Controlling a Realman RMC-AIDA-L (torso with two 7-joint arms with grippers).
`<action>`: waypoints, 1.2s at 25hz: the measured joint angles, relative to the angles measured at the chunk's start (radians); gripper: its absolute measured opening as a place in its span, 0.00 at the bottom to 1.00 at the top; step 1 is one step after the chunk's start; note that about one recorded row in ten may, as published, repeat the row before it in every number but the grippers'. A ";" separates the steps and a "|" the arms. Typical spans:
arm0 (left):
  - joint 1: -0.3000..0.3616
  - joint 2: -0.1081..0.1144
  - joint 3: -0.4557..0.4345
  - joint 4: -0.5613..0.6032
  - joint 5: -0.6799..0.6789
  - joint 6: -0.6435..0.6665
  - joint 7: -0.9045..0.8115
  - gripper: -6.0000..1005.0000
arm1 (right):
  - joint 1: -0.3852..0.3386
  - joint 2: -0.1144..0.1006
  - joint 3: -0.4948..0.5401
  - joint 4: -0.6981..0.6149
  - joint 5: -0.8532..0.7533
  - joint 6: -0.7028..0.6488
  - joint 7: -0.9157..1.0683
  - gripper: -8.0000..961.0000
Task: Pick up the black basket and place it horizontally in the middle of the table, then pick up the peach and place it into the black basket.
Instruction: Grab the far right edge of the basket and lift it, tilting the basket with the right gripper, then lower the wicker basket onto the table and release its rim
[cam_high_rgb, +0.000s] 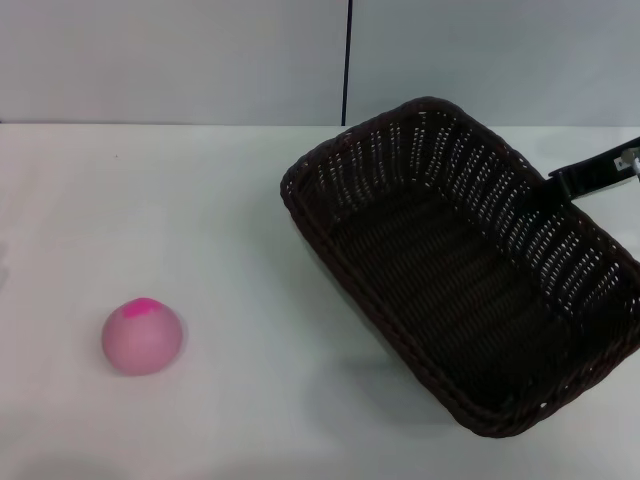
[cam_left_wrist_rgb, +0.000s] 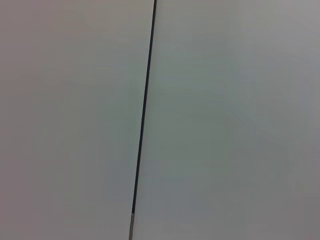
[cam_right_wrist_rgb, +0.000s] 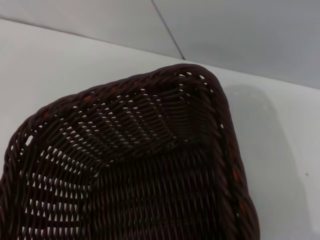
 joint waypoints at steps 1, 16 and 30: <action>0.000 0.000 0.000 0.000 0.000 0.000 -0.001 0.70 | 0.007 0.001 0.000 0.005 0.003 0.006 -0.012 0.27; 0.019 0.001 0.001 0.001 0.001 0.000 -0.001 0.70 | 0.093 -0.003 0.000 0.053 0.007 0.002 -0.270 0.20; 0.067 -0.006 0.022 -0.025 0.004 0.038 0.001 0.70 | 0.254 0.026 -0.003 0.123 0.010 -0.002 -0.669 0.19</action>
